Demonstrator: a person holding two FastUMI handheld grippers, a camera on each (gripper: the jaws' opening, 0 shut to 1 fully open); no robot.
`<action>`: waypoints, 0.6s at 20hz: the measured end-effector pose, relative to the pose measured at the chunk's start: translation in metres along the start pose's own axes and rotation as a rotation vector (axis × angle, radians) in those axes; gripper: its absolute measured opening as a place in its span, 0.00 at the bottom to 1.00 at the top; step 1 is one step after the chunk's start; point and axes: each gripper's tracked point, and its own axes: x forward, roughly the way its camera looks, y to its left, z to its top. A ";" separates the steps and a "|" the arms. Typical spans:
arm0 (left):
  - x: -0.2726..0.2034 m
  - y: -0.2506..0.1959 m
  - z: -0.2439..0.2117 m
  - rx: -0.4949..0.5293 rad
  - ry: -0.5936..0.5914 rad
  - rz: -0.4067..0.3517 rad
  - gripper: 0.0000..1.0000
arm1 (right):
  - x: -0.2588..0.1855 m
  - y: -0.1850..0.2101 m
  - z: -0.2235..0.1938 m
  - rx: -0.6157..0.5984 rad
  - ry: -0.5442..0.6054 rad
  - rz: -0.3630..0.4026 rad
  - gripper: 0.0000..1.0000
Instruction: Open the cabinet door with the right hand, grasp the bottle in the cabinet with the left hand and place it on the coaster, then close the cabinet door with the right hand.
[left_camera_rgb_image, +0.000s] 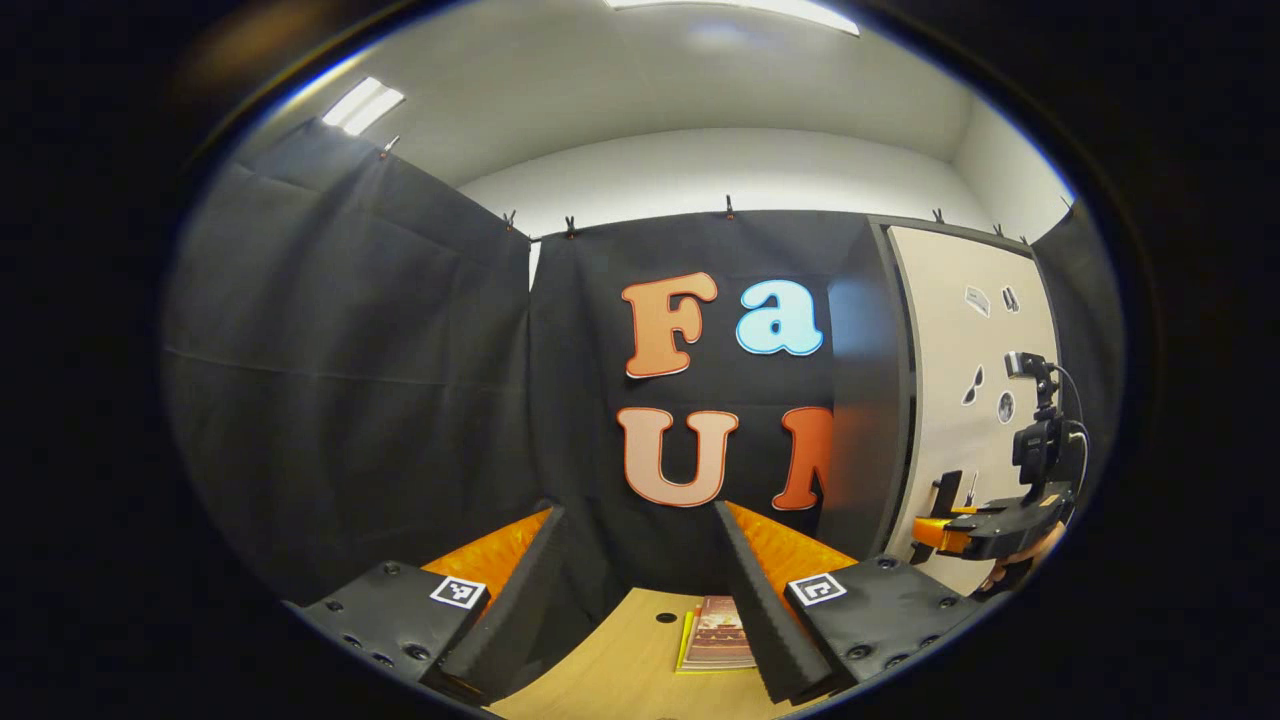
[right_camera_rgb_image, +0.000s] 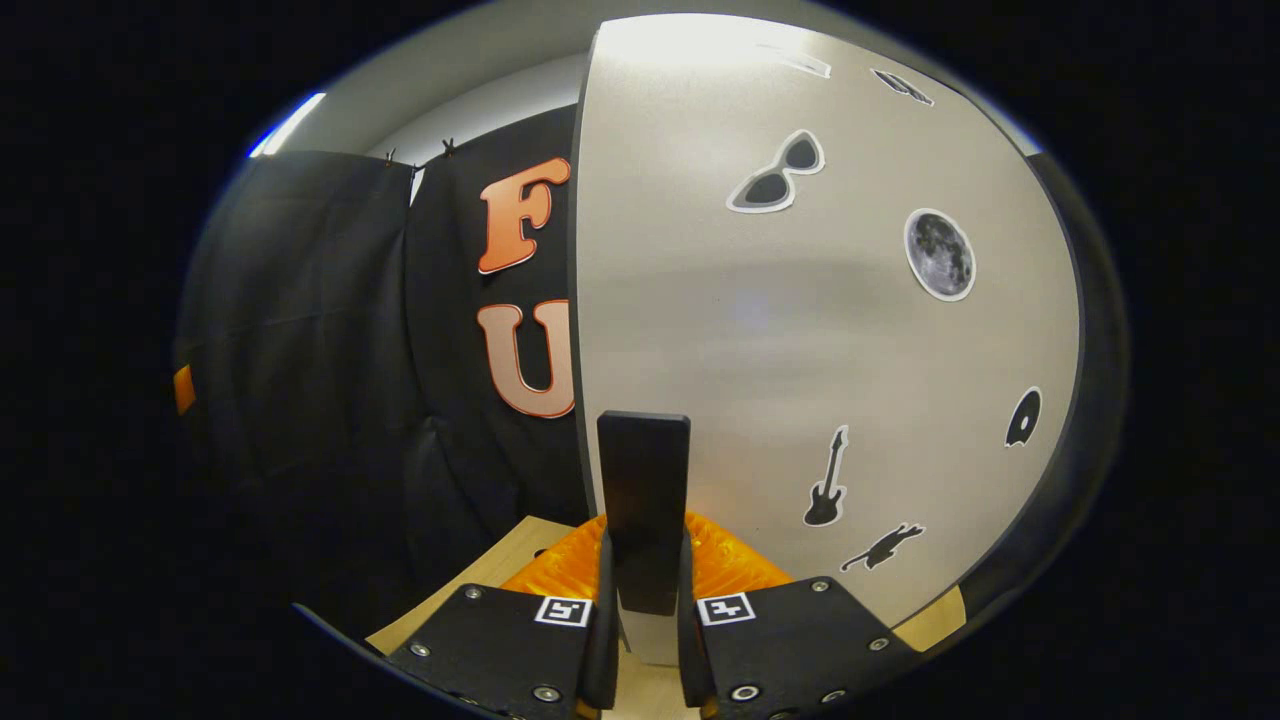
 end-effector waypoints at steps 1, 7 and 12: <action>0.002 -0.003 -0.001 -0.002 0.003 -0.004 0.94 | -0.015 0.001 -0.002 0.005 0.000 0.019 0.24; -0.009 -0.035 -0.013 -0.003 0.030 -0.050 0.96 | -0.091 -0.001 -0.017 0.000 -0.007 0.123 0.24; -0.004 -0.081 -0.020 0.000 0.045 -0.113 0.96 | -0.134 -0.012 -0.021 0.013 -0.028 0.212 0.24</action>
